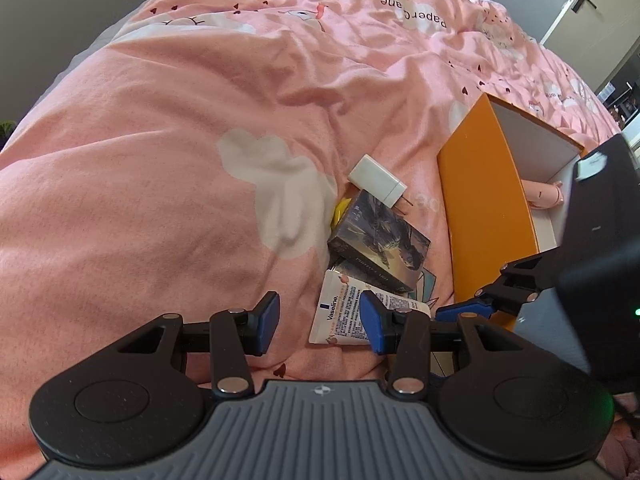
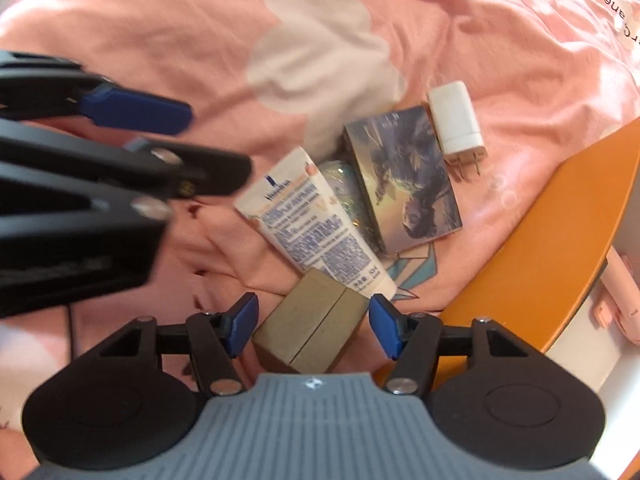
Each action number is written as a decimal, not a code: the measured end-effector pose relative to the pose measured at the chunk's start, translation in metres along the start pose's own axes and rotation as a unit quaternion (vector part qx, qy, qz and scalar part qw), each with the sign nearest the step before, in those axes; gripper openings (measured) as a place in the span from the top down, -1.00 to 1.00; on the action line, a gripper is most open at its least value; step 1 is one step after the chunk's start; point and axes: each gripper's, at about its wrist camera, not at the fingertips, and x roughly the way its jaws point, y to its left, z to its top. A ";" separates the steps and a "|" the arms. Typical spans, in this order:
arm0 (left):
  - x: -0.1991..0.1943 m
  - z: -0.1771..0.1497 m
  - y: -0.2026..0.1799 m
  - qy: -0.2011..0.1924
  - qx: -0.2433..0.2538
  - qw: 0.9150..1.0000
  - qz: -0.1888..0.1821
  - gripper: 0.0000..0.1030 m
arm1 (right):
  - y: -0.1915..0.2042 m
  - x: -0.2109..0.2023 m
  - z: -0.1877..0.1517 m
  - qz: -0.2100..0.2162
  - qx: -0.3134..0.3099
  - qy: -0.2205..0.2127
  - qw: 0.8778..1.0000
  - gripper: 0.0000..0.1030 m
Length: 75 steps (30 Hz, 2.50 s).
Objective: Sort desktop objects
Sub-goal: 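Lift the gold box with the right gripper and carry it over the box, then grasp the anime card with the left gripper while the right lowers the gold box into the box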
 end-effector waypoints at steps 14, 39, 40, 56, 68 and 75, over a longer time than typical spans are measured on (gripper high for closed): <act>-0.006 -0.004 0.004 -0.011 -0.004 1.000 -0.027 0.01 | 0.003 0.017 0.014 -0.001 0.019 0.080 0.997 -0.13; 0.028 0.039 -0.014 0.008 -0.017 0.999 -0.031 -0.12 | -0.105 -0.152 -0.077 0.041 0.184 -0.245 0.951 -0.01; 0.033 0.040 -0.013 0.014 -0.035 0.999 -0.036 -0.12 | -0.114 -0.154 -0.083 0.037 0.198 -0.253 0.946 -0.01; 0.087 0.043 -0.032 0.052 -0.269 0.962 0.001 -0.31 | -0.201 -0.110 -0.144 -0.013 0.320 -0.270 0.908 0.05; 0.102 0.047 -0.043 0.043 -0.326 0.942 0.066 -0.33 | -0.200 -0.071 -0.122 0.029 0.318 -0.306 0.897 0.05; 0.112 0.055 -0.054 0.045 -0.310 0.944 0.102 -0.37 | -0.205 -0.056 -0.133 0.052 0.332 -0.305 0.891 0.05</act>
